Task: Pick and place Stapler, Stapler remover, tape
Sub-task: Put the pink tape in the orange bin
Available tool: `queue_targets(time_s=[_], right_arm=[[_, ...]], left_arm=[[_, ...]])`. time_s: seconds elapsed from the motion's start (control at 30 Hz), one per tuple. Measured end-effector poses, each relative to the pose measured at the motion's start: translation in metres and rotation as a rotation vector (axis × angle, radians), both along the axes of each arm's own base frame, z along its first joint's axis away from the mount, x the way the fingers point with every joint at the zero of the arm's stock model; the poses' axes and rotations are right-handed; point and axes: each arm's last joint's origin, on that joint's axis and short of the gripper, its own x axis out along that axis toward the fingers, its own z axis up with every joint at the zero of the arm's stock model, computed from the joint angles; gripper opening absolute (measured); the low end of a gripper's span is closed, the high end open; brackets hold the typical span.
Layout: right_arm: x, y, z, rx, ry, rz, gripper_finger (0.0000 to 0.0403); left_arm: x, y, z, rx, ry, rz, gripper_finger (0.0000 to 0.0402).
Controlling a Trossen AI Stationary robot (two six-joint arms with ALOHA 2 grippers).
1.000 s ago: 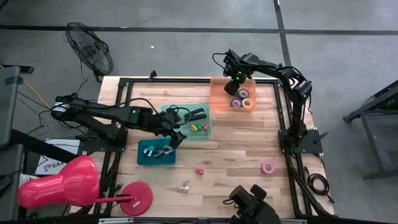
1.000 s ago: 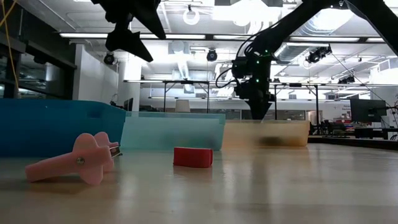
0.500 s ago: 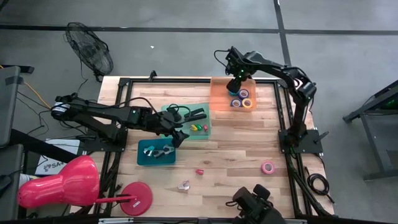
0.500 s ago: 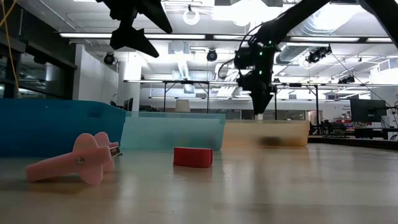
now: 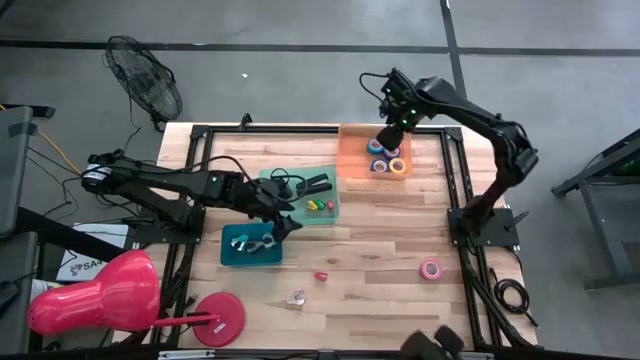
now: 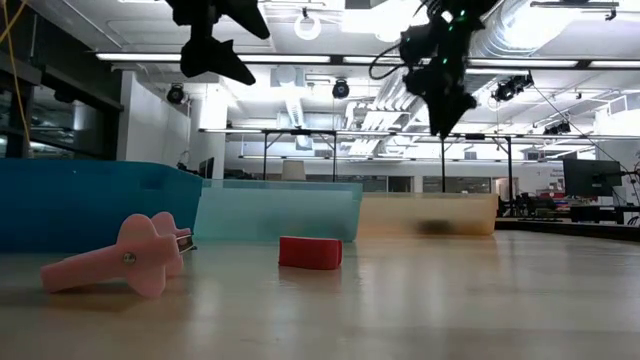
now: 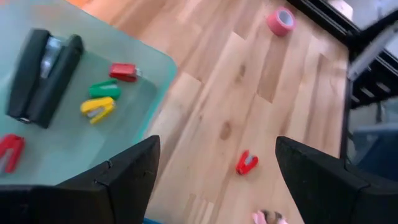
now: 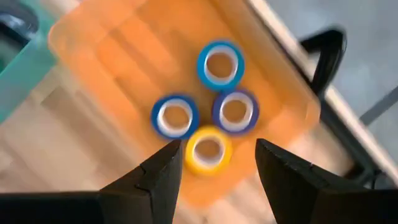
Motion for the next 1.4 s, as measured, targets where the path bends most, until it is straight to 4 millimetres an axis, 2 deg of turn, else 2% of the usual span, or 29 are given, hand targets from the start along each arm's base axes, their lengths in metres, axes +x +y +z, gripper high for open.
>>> queue_targets(time_s=[0.27, 0.5, 0.63, 1.03, 1.17, 1.4], right_arm=[[-0.008, 0.059, 0.029, 0.076, 0.012, -0.088, 0.0193], [-0.001, 0.125, 0.047, 0.012, 0.015, -0.143, 0.0193], [0.007, 0.162, 0.049, -0.009, -0.016, -0.184, 0.0193], [0.038, 0.248, 0.022, 0.103, 0.036, -0.245, 0.0193], [0.048, 0.272, 0.009, 0.143, 0.063, -0.263, 0.0193], [0.073, 0.303, -0.009, 0.212, -0.011, -0.237, 0.0192]], left_arm=[[0.000, -0.003, 0.000, -0.005, 0.004, -0.113, 0.0311], [-0.003, -0.003, -0.003, 0.006, 0.049, -0.168, 0.0311], [-0.006, -0.003, -0.006, 0.025, 0.080, -0.187, 0.0311], [-0.008, -0.004, -0.008, 0.029, 0.109, -0.251, 0.0311], [-0.011, -0.010, -0.010, 0.051, 0.138, -0.264, 0.0311], [-0.016, -0.030, -0.012, 0.090, 0.159, -0.317, 0.0311]])
